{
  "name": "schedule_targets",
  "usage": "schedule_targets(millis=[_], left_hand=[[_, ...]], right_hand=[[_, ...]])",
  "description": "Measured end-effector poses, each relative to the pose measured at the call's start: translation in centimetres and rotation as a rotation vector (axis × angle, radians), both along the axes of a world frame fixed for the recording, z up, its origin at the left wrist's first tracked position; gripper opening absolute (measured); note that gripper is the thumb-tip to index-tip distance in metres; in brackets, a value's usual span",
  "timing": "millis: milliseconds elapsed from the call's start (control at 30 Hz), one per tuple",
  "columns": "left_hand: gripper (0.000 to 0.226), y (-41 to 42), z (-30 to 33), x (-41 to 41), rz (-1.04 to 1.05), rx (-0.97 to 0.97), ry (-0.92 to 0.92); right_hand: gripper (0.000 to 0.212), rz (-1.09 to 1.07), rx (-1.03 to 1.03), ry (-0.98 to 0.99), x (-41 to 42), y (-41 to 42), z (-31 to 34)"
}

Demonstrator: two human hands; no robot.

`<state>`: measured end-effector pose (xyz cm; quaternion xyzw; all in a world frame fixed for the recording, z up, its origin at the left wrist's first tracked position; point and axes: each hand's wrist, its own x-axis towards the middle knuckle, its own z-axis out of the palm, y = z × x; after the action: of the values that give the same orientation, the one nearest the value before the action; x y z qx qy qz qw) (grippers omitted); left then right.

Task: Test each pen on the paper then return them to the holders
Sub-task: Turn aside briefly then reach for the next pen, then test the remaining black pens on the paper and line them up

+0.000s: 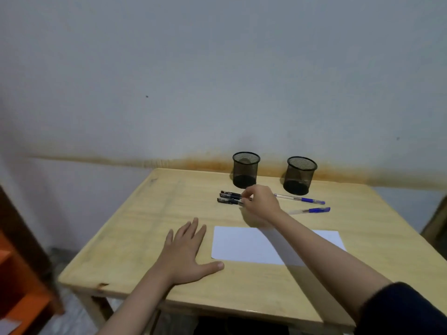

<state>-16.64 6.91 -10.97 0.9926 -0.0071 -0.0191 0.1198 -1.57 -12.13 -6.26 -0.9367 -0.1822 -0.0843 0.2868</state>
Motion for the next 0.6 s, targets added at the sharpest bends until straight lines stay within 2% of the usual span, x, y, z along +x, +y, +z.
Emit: schedule_targets(millis=[133, 267, 367, 467, 500, 600], left_hand=[[0.121, 0.2, -0.3, 0.1, 0.002, -0.011, -0.004], [0.12, 0.3, -0.1, 0.0, -0.009, -0.032, 0.005], [0.112, 0.7, 0.4, -0.1, 0.02, -0.214, -0.012], [0.094, 0.3, 1.3, -0.2, 0.071, -0.583, -0.162], [0.085, -0.1, 1.8, -0.3, 0.064, -0.654, -0.234], [0.056, -1.7, 3.5, 0.0, 0.037, -0.669, -0.455]], right_hand=[[0.018, 0.029, -0.141, 0.005, 1.7, 1.1, -1.3], [0.017, 0.091, -0.194, -0.013, 2.4, 1.5, -1.6], [0.018, 0.154, -0.175, -0.086, 1.4, 1.2, -0.8], [0.015, 0.264, -0.065, -0.09, -0.6, 0.0, 0.9], [0.014, 0.3, -0.019, -0.086, -1.5, -0.5, 1.4], [0.011, 0.371, 0.086, -0.064, -4.2, -2.1, 2.7]])
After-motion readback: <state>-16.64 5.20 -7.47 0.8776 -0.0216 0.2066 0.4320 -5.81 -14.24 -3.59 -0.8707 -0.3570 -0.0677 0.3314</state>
